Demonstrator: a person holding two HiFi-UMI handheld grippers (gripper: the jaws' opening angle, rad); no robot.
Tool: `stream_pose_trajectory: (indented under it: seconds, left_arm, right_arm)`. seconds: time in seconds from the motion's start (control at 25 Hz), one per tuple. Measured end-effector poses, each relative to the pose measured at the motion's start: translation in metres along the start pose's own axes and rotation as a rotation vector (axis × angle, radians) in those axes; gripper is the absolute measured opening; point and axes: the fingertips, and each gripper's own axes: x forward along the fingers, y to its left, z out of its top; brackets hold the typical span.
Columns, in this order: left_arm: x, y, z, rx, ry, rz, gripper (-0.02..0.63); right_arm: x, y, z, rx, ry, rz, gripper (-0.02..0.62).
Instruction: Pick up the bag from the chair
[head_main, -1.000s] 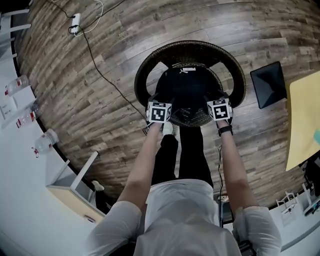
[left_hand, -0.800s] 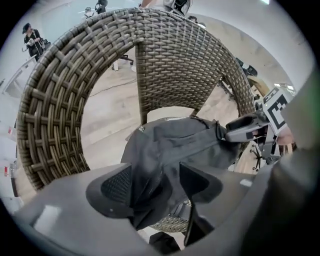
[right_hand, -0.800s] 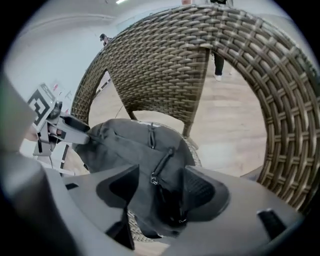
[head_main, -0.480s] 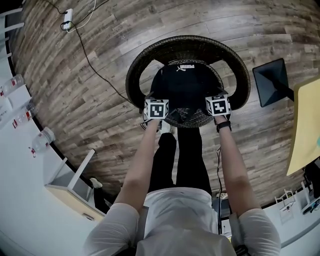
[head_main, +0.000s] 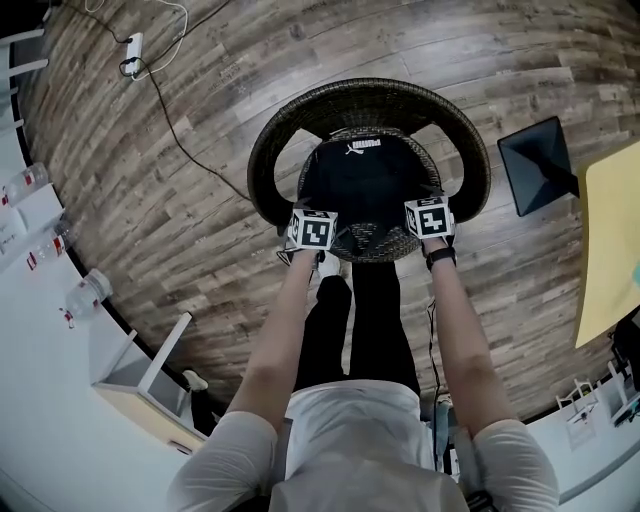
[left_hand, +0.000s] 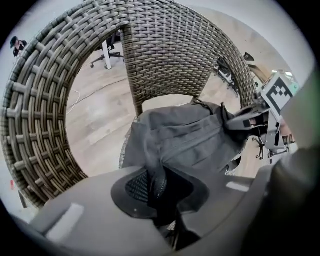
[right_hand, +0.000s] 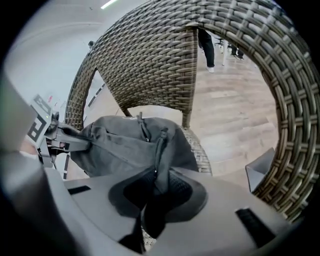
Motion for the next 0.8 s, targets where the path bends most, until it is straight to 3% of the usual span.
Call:
stream_pose_trajectory:
  seconds: [0.36, 0.8]
  left_arm:
    - [-0.032, -0.012, -0.003, -0.037, -0.033, -0.026, 0.040]
    - [-0.100, -0.021, 0.004, -0.009, -0.110, -0.015, 0.039]
  right_arm:
    - [-0.043, 0.016, -0.003, 0.020, -0.053, -0.018, 0.054]
    - [-0.114, 0.046, 0.007, 0.037, -0.140, -0.058, 0.052]
